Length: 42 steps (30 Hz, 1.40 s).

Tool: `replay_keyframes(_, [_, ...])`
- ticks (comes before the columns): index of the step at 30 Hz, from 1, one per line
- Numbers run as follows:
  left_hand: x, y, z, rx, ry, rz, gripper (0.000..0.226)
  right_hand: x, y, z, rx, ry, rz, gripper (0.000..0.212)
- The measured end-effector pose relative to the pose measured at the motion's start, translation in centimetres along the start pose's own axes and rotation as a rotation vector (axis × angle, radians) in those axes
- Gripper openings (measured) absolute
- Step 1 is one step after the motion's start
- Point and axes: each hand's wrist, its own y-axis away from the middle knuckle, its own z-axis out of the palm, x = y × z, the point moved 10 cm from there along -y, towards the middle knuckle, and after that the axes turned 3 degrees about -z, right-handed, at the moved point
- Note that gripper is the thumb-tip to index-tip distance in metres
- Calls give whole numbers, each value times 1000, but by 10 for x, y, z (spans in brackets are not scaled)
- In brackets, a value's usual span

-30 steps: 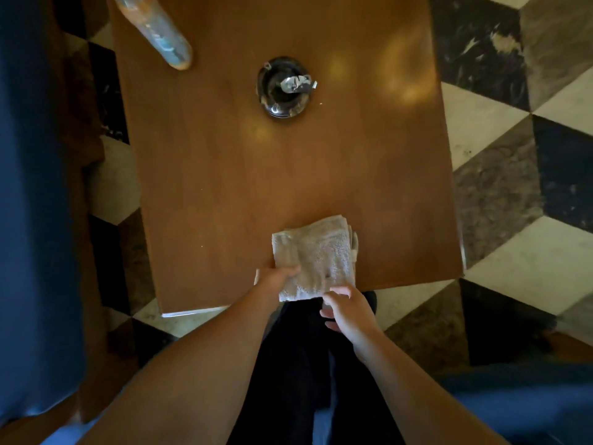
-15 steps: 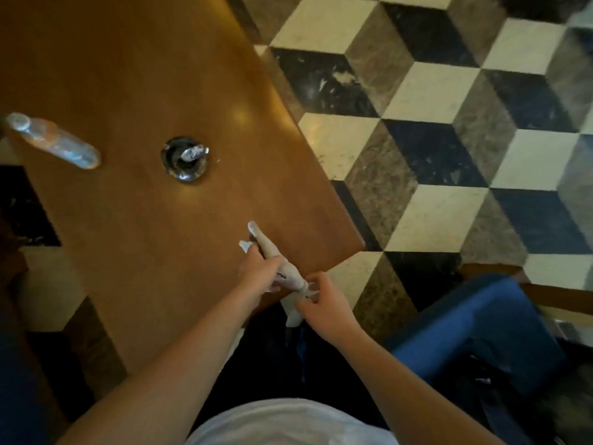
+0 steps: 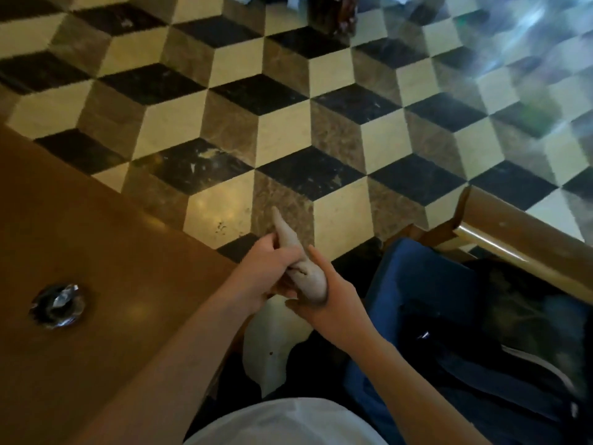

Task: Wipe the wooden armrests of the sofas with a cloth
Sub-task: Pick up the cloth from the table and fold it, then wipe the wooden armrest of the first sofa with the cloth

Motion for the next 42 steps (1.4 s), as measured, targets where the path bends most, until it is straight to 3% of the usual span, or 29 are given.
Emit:
replay_keyframes(5, [56,-14,126,-208,-221,4,32,41,15,-109,225,-234,-31,99])
replay_keyframes(7, [81,-23,176,-222,-313,44,27,63,22,-147,307,-357,31,92])
replay_keyframes(11, [113,-40,272,-246,-388,56,22,118,42,-218,553,-615,200,34])
replay_keyframes(16, [117,-71,363,-327,-717,147,19,186,78,-261,774,-938,458,14])
replay_keyframes(21, [83,-107,407,-452,-1070,299,5,219,93,-261,967,-1325,584,47])
replay_keyframes(27, [97,-148,454,-648,-1241,493,16,249,70,-267,1187,-1556,691,45])
replay_keyframes(30, [113,-182,465,-738,-1278,468,22,260,40,-278,1296,-1593,741,45])
replay_keyframes(33, [127,-223,462,-813,-1251,313,41,263,4,-290,1438,-1616,792,45])
replay_keyframes(36, [147,-258,455,-843,-1222,214,46,258,-33,-301,1543,-1711,820,41])
replay_keyframes(42, [183,-291,481,-1028,-1347,383,28,252,-90,-325,1738,-1994,710,35])
